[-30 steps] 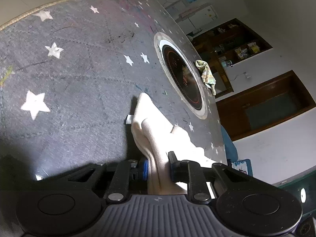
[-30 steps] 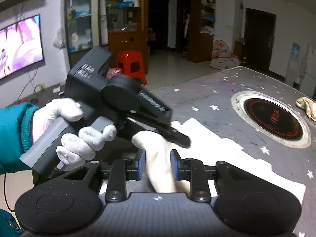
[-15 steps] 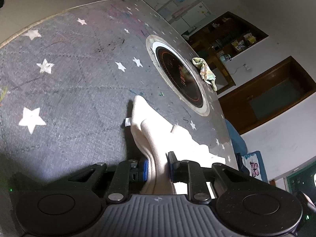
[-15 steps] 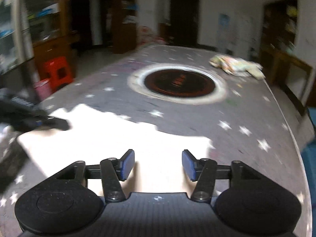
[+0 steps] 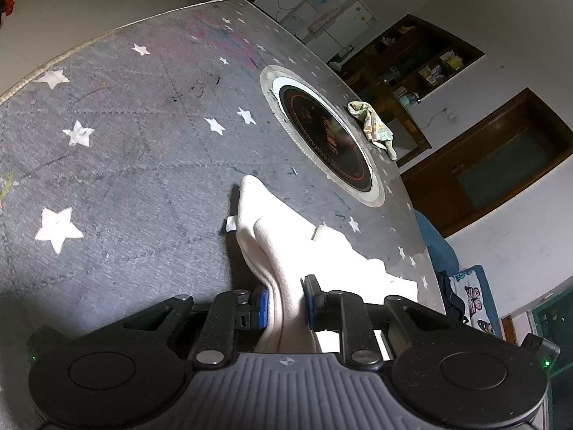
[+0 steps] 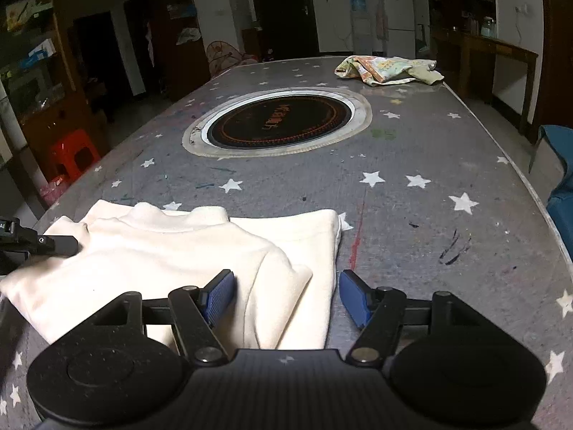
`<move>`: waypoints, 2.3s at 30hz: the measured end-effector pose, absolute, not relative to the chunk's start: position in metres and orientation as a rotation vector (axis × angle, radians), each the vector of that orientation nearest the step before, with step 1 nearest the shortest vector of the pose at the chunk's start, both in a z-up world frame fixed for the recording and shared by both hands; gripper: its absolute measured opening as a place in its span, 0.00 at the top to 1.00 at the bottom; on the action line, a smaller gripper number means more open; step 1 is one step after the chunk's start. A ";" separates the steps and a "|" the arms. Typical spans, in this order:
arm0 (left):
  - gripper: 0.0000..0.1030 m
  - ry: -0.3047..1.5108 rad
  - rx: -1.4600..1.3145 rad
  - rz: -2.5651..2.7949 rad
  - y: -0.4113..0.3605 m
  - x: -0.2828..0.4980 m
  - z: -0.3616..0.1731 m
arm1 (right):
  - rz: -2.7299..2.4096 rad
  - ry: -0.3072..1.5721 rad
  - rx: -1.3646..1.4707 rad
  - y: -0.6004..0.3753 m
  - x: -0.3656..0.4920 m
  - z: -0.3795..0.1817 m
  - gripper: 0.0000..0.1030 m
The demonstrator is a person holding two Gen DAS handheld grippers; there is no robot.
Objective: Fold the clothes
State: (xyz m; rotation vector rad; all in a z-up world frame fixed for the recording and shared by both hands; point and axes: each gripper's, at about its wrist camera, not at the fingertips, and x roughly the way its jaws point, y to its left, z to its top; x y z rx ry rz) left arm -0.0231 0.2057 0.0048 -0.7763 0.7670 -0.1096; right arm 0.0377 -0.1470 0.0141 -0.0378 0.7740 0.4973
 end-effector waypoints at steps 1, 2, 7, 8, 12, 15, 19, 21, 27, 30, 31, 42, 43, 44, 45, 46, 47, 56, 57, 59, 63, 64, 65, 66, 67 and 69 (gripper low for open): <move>0.79 0.767 -0.775 -0.109 0.206 -0.023 0.005 | 0.500 0.774 -0.040 -0.146 0.037 0.014 0.40; 0.79 0.768 -0.773 -0.109 0.206 -0.023 0.005 | 0.503 0.775 -0.040 -0.146 0.037 0.015 0.41; 0.79 0.767 -0.757 -0.105 0.205 -0.024 0.006 | 0.534 0.784 -0.024 -0.142 0.037 0.016 0.61; 0.79 0.767 -0.751 -0.105 0.204 -0.024 0.007 | 0.537 0.783 -0.025 -0.141 0.036 0.016 0.65; 0.80 0.760 -0.727 -0.103 0.202 -0.024 0.011 | 0.546 0.765 -0.010 -0.140 0.034 0.020 0.79; 0.81 0.751 -0.707 -0.107 0.200 -0.025 0.015 | 0.547 0.737 -0.005 -0.140 0.030 0.026 0.83; 0.82 0.734 -0.677 -0.113 0.195 -0.027 0.024 | 0.555 0.695 0.002 -0.141 0.024 0.037 0.85; 0.82 0.723 -0.664 -0.118 0.193 -0.028 0.029 | 0.562 0.673 -0.006 -0.141 0.021 0.044 0.86; 0.82 0.694 -0.627 -0.139 0.182 -0.029 0.046 | 0.575 0.613 -0.038 -0.143 0.011 0.064 0.87; 0.82 0.681 -0.610 -0.155 0.175 -0.026 0.055 | 0.571 0.584 -0.052 -0.146 0.006 0.076 0.88; 0.82 0.676 -0.603 -0.161 0.172 -0.026 0.058 | 0.569 0.574 -0.056 -0.147 0.005 0.079 0.89; 0.82 0.660 -0.542 -0.183 0.147 -0.009 0.071 | 0.528 0.593 -0.043 -0.173 0.011 0.087 0.93; 0.82 0.665 -0.543 -0.178 0.149 -0.009 0.069 | 0.527 0.608 -0.036 -0.175 0.013 0.083 0.91; 0.83 0.670 -0.545 -0.172 0.151 -0.010 0.067 | 0.528 0.625 -0.026 -0.176 0.015 0.078 0.89; 0.83 0.675 -0.547 -0.166 0.153 -0.010 0.065 | 0.527 0.640 -0.013 -0.177 0.017 0.073 0.78; 0.83 0.678 -0.552 -0.161 0.156 -0.010 0.063 | 0.522 0.655 0.002 -0.178 0.019 0.066 0.68; 0.83 0.682 -0.556 -0.157 0.159 -0.010 0.061 | 0.519 0.666 0.012 -0.178 0.022 0.061 0.66; 0.82 0.717 -0.575 -0.127 0.172 -0.011 0.042 | 0.496 0.742 0.035 -0.164 0.049 0.022 0.44; 0.82 0.721 -0.577 -0.124 0.174 -0.010 0.041 | 0.490 0.752 0.040 -0.163 0.051 0.018 0.42; 0.82 0.729 -0.579 -0.118 0.177 -0.009 0.037 | 0.487 0.757 0.058 -0.162 0.054 0.011 0.39; 0.82 0.735 -0.580 -0.110 0.179 -0.007 0.034 | 0.504 0.745 0.050 -0.154 0.055 0.009 0.62; 0.82 0.735 -0.579 -0.109 0.179 -0.007 0.035 | 0.518 0.749 0.053 -0.152 0.055 0.009 0.72; 0.82 0.733 -0.575 -0.108 0.179 -0.007 0.035 | 0.530 0.756 0.061 -0.150 0.055 0.010 0.75; 0.82 0.731 -0.570 -0.107 0.179 -0.007 0.036 | 0.536 0.755 0.063 -0.149 0.054 0.011 0.81; 0.82 0.728 -0.566 -0.106 0.178 -0.008 0.038 | 0.538 0.748 0.061 -0.148 0.053 0.014 0.86; 0.82 0.721 -0.563 -0.110 0.179 -0.008 0.042 | 0.541 0.733 0.067 -0.150 0.051 0.020 0.87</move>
